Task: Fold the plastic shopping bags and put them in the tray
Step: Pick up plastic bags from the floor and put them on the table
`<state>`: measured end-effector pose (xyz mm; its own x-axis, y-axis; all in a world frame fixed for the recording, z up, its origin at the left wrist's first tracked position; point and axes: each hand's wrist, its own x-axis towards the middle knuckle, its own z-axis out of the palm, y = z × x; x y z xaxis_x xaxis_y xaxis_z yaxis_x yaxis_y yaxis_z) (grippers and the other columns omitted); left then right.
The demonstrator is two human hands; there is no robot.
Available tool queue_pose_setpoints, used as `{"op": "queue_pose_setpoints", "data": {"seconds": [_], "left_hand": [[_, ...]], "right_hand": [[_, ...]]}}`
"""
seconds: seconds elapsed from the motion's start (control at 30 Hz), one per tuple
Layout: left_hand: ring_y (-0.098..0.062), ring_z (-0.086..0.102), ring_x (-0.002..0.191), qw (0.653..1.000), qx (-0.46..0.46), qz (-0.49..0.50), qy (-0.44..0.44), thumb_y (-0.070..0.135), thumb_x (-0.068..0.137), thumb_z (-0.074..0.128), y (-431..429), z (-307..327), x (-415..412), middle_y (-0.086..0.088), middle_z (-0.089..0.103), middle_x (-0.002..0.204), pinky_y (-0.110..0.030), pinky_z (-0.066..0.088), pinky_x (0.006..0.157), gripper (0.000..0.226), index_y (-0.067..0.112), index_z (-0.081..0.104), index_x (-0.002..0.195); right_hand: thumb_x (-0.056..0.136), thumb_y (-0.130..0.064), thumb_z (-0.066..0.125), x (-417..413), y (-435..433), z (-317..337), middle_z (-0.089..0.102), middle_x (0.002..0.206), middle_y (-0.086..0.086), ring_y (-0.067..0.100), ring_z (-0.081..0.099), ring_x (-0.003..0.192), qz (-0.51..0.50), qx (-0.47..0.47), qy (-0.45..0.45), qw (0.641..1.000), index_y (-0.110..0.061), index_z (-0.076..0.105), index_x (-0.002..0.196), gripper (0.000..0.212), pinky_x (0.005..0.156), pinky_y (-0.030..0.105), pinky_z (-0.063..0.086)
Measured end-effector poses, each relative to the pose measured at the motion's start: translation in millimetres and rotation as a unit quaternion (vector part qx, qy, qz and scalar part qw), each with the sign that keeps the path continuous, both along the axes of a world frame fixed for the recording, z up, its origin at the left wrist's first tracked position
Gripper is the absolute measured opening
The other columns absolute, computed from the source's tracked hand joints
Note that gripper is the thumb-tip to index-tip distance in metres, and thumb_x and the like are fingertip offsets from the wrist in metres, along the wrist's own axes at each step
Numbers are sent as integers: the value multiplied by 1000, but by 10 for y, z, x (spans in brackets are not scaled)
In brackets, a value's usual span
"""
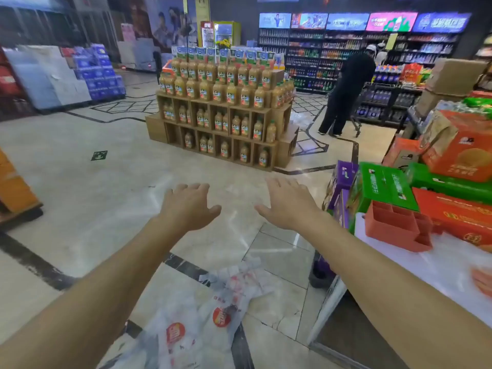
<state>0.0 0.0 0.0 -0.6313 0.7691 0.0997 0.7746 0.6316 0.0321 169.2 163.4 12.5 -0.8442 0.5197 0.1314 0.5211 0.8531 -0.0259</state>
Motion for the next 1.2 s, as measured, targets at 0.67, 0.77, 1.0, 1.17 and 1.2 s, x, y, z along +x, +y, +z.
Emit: {"op": "queue_pose_setpoints", "data": {"seconds": [0.67,0.77,1.0,1.17,1.2], "left_hand": [[-33,54,123,968,-85,167,-166,59,90,45,483,-1520,-873,-7,59,136,-50,45,101,60,21,52,136],[-35,51,127,961,-92,181,-190,59,93,45,418,-1829,-1076,-7,55,142,-48,42,104,61,22,46,142],[-32,47,132,933,-131,209,-262,61,92,47,276,-2625,-1552,-4,51,147,-49,40,107,68,20,41,146],[-33,47,130,918,-143,214,-302,59,93,47,287,-3204,-1731,-5,52,145,-46,39,103,65,19,43,144],[-34,48,129,914,-145,218,-311,59,93,47,287,-3338,-1754,-6,52,145,-45,40,103,65,19,43,144]], "right_hand": [[100,-54,45,-1439,1071,-1657,26,161,11,36,31,143,146,-52,-131,979,-14,19,157,74,113,51,29],[99,-54,46,-1656,1073,-1958,24,163,11,35,28,145,148,-64,-147,976,-14,20,157,74,115,50,27],[100,-54,46,-2129,1044,-2641,29,160,9,33,31,143,161,-83,-199,963,-14,23,156,73,114,47,30],[101,-53,46,-2332,1034,-3177,30,160,10,33,31,144,165,-113,-229,953,-14,24,156,71,115,47,29],[100,-53,47,-2357,1047,-3294,30,160,10,33,31,145,164,-120,-237,950,-14,24,156,72,115,47,29]]}}
